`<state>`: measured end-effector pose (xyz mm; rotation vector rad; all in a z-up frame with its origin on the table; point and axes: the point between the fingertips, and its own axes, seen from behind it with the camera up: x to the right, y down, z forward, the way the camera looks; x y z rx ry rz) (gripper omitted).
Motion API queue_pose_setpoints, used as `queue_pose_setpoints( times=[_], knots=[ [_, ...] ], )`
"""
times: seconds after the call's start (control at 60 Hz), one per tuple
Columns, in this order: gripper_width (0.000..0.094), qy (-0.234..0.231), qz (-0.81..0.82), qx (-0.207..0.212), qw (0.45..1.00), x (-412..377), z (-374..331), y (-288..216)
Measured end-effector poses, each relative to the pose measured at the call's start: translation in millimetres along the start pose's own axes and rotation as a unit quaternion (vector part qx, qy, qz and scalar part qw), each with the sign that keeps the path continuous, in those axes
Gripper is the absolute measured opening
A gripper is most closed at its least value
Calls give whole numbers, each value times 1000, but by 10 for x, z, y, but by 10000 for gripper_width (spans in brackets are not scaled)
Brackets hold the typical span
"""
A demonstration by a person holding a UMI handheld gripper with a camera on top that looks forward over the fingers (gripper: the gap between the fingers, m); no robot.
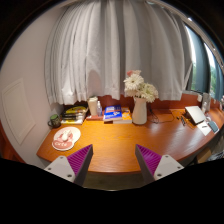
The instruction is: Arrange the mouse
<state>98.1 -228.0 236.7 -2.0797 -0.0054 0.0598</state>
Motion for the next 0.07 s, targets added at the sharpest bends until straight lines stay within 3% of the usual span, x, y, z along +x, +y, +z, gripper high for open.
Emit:
queue_pose_setpoints(
  times=[0.067],
  knots=[
    [854, -3, 3, 4, 1000, 17, -27, -6]
  ],
)
